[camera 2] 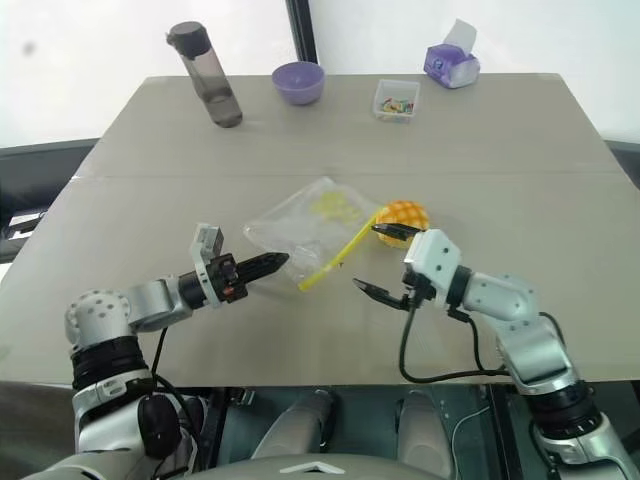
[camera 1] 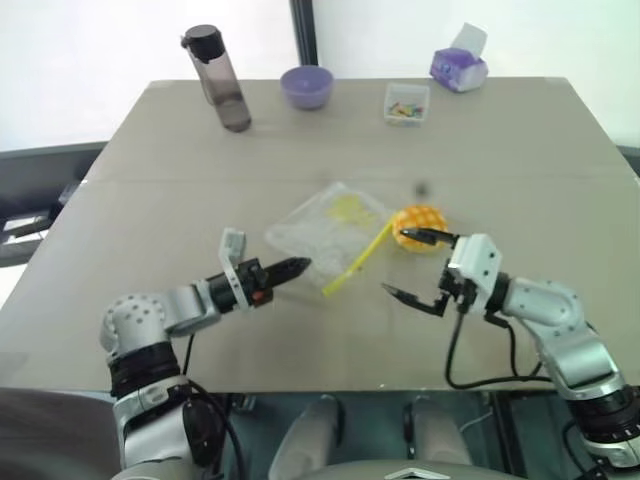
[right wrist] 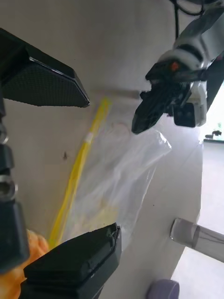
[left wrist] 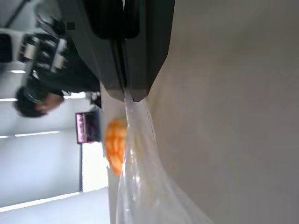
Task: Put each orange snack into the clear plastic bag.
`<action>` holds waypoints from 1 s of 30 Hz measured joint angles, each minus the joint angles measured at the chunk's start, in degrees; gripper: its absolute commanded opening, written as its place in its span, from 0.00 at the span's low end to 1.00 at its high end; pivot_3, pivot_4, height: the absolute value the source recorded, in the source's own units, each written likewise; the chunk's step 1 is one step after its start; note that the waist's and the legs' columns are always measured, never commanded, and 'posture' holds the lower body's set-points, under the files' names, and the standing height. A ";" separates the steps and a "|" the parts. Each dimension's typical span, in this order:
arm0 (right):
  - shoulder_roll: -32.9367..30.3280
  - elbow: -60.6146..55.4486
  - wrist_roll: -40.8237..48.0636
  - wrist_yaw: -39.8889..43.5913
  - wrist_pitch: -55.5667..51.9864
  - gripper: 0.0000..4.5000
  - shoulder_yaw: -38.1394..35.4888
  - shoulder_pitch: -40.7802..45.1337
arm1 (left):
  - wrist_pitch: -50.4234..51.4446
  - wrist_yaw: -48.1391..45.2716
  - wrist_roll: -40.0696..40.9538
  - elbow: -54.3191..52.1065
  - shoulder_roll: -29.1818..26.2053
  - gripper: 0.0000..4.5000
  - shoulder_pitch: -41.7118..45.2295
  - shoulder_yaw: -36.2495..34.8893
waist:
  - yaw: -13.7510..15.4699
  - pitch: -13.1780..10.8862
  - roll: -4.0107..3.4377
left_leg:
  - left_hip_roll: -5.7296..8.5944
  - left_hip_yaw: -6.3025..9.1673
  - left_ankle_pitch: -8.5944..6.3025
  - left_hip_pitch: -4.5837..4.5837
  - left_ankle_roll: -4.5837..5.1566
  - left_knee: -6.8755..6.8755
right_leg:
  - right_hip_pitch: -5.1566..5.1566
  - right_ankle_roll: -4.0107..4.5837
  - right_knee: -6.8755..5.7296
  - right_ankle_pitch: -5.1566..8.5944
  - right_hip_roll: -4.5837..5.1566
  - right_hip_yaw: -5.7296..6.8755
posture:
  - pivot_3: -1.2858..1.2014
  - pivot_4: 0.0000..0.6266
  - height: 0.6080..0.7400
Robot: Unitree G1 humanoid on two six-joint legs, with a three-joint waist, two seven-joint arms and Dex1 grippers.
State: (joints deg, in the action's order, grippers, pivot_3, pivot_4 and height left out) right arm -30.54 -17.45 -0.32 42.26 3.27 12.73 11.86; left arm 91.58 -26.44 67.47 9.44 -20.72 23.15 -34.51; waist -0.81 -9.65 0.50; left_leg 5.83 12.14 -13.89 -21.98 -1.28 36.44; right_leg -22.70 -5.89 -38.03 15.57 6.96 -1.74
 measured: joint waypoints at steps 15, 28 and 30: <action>5.26 20.80 -25.27 -16.54 15.98 1.00 8.29 11.58 | -13.40 13.18 43.68 -12.95 -16.63 0.01 -20.24 14.44 | -1.28 0.00 0.20 | -0.21 -0.71 0.03 0.20 -0.05 -0.03 | -0.14 0.30 -0.06 -0.20 -0.30 -0.77 | 0.52 0.24 1.00; 7.12 21.27 -24.65 -16.54 18.28 0.01 8.79 12.14 | -19.48 11.77 44.01 -16.37 -21.63 0.00 -23.70 18.38 | -1.41 0.00 0.20 | -0.24 -0.76 0.03 0.18 -0.04 -0.05 | -0.21 0.32 -0.04 -0.21 -0.38 -0.82 | 0.52 0.24 1.00; 7.10 21.27 -24.52 -16.54 18.29 0.01 8.78 12.13 | -20.46 11.89 43.23 -18.23 -21.88 0.00 -24.03 18.55 | -1.41 0.00 0.20 | -0.24 -0.79 0.03 0.17 -0.04 -0.06 | -0.22 0.32 -0.02 -0.21 -0.38 -0.85 | 0.52 0.24 1.00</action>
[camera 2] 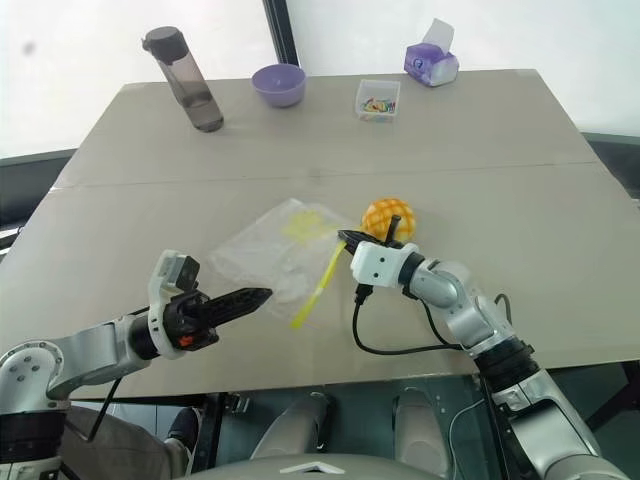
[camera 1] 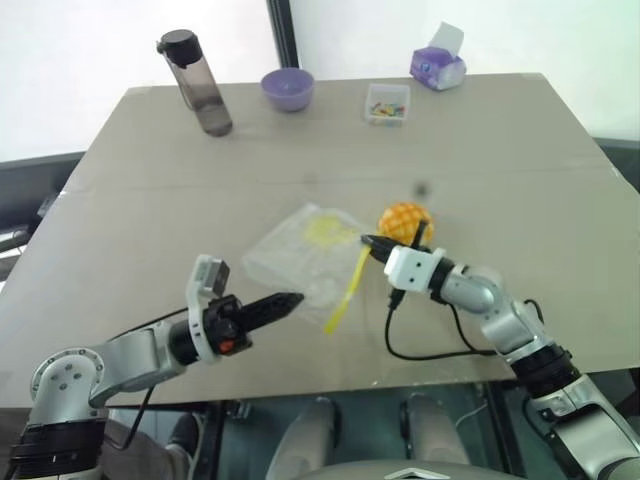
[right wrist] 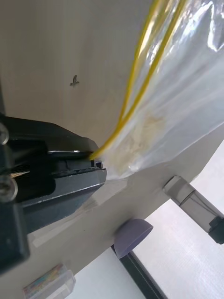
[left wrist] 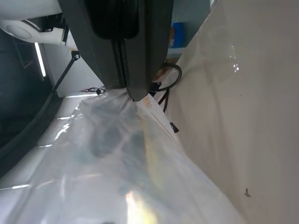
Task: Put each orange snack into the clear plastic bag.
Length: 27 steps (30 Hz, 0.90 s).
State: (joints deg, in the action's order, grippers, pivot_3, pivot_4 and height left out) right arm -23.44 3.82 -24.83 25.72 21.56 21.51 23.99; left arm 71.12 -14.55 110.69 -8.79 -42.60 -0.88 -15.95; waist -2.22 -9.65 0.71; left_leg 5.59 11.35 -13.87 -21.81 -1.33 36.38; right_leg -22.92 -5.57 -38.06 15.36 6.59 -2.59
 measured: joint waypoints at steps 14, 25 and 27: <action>6.01 -3.31 3.10 0.18 -13.14 0.00 -4.07 8.03 | -11.82 -6.58 -23.06 -5.98 -2.28 0.44 4.70 -4.72 | 0.37 0.00 0.01 | -0.44 -0.18 0.02 -0.13 -0.07 -0.07 | -0.24 0.27 0.08 -0.17 -0.44 -0.12 | 0.52 0.24 1.00; 5.59 -4.23 -8.47 -4.17 -26.50 0.00 -4.07 11.69 | -22.01 -7.73 -46.54 -9.28 0.10 0.44 11.77 1.75 | -0.30 -0.01 0.01 | -0.68 -0.60 0.02 -0.30 -0.13 -0.29 | -0.73 0.33 0.01 -0.27 -0.59 -0.46 | 0.52 0.24 1.00; 5.98 -3.49 -9.53 -5.35 -28.24 0.00 -4.19 13.55 | -24.85 -6.76 -52.13 -9.27 1.21 0.44 11.76 3.61 | -0.24 -0.01 0.01 | -0.70 -0.62 0.02 -0.31 -0.13 -0.29 | -0.73 0.35 0.02 -0.29 -0.60 -0.46 | 0.52 0.24 1.00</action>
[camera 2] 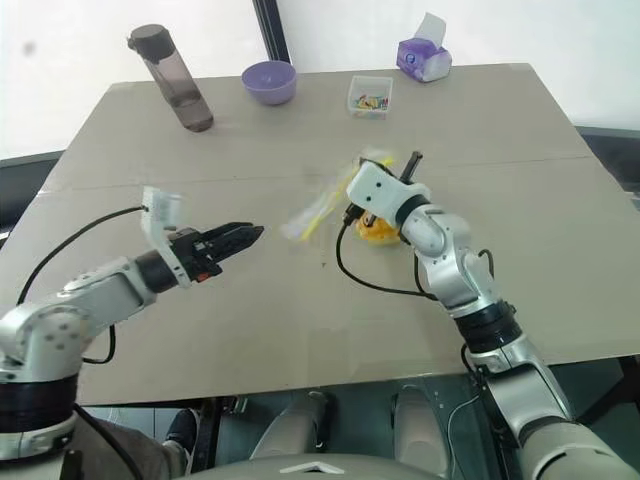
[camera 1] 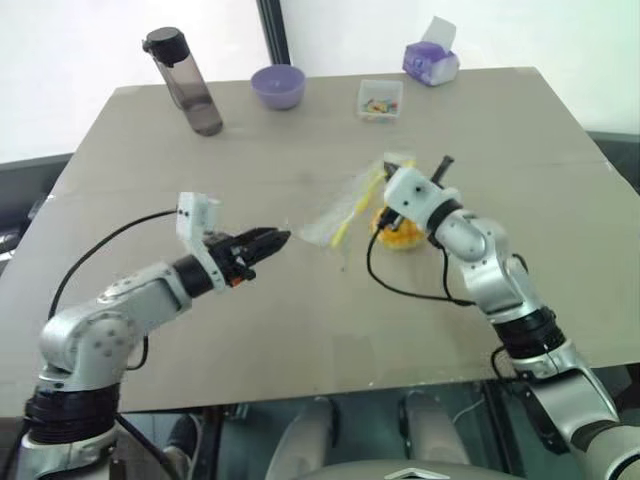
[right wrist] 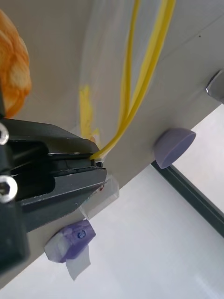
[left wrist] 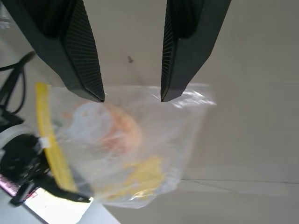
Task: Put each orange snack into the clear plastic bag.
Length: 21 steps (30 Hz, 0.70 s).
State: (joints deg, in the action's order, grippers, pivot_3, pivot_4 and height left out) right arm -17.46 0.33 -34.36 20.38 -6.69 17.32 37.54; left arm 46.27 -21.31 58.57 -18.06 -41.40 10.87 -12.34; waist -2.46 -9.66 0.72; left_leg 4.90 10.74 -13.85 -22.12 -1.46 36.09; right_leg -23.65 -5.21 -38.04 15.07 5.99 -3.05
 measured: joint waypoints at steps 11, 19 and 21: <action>7.46 6.44 -5.49 -4.40 -14.17 0.00 2.45 4.35 | -15.89 -0.74 -28.88 -8.74 2.76 0.44 3.49 12.98 | -0.06 -0.01 0.02 | -0.02 -0.09 0.00 -0.07 0.00 0.00 | -0.09 -0.04 0.03 -0.08 -0.01 -0.08 | 0.52 0.24 1.00; 11.53 7.82 -5.68 -4.03 -16.93 0.00 6.37 5.34 | -16.45 5.03 -46.41 -9.89 4.39 0.44 7.14 19.12 | -0.02 -0.01 0.02 | -0.03 -0.10 0.00 -0.08 0.00 0.02 | -0.11 -0.10 0.03 -0.14 -0.06 -0.12 | 0.52 0.24 1.00; 11.69 8.10 -5.66 -4.04 -16.93 0.00 6.49 5.68 | -16.11 5.29 -49.00 -9.86 4.78 0.44 7.14 20.37 | -0.03 -0.01 0.01 | -0.03 -0.10 0.00 -0.08 0.00 0.02 | -0.12 -0.10 0.02 -0.14 -0.06 -0.11 | 0.52 0.24 1.00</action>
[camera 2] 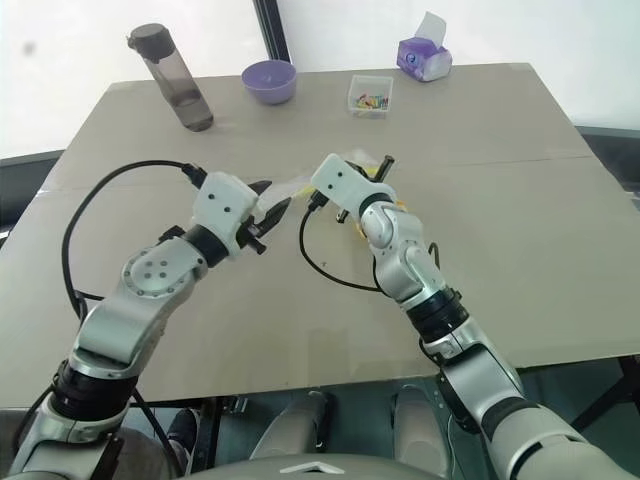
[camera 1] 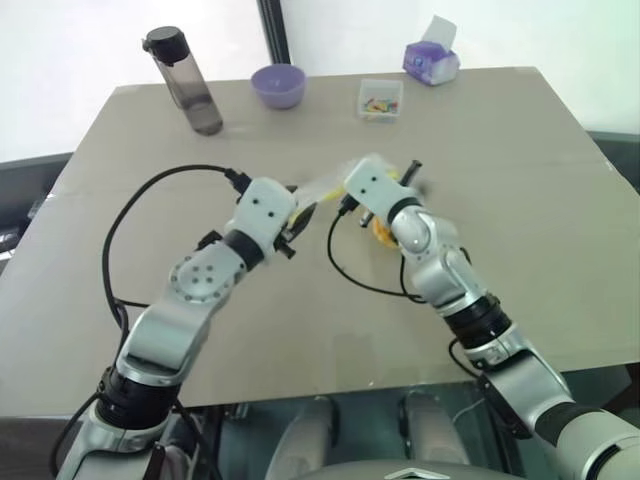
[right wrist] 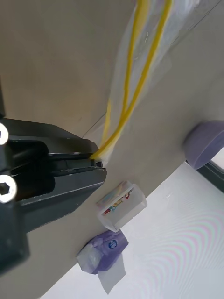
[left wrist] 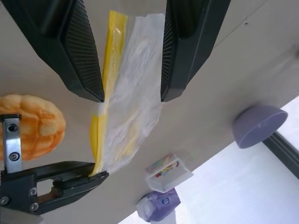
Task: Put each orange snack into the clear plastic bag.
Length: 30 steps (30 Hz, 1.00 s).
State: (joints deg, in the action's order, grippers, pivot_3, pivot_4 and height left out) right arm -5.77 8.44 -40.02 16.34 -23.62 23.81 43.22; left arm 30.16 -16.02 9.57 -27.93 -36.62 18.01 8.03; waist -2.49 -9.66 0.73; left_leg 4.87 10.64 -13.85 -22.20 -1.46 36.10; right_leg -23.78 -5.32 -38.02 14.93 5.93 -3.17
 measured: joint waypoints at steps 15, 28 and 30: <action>-0.66 0.69 0.02 -0.55 1.36 0.00 0.73 0.60 | -3.35 -6.80 -10.79 0.38 -0.50 0.44 -0.66 4.58 | -0.06 0.00 0.00 | -0.02 -0.01 0.00 0.00 0.00 0.00 | -0.01 0.00 -0.02 -0.01 -0.02 0.00 | 0.52 0.24 1.00; -0.67 0.69 0.15 -0.88 1.83 0.00 1.02 0.60 | -4.85 -9.09 -15.36 2.76 -0.01 0.44 -0.92 4.82 | -0.08 0.00 0.00 | -0.02 0.00 0.00 0.01 0.00 0.01 | -0.01 0.00 -0.05 -0.02 -0.02 0.00 | 0.52 0.24 1.00; -0.76 0.69 0.14 -0.92 1.88 0.00 1.03 0.60 | -3.95 -9.18 -16.21 2.65 -0.04 0.44 -1.41 4.62 | -0.11 0.00 0.00 | -0.02 0.00 0.00 0.01 0.00 0.01 | -0.01 0.00 -0.05 -0.02 -0.02 0.00 | 0.52 0.24 1.00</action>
State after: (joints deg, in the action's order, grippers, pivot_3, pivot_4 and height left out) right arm -6.53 9.12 -39.88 15.41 -21.74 24.84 43.82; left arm 26.21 -25.20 -6.64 -25.28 -36.66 16.60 12.64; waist -2.60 -9.66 0.73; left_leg 4.85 10.64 -13.84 -22.19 -1.46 36.11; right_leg -23.79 -5.31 -38.07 14.91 5.91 -3.16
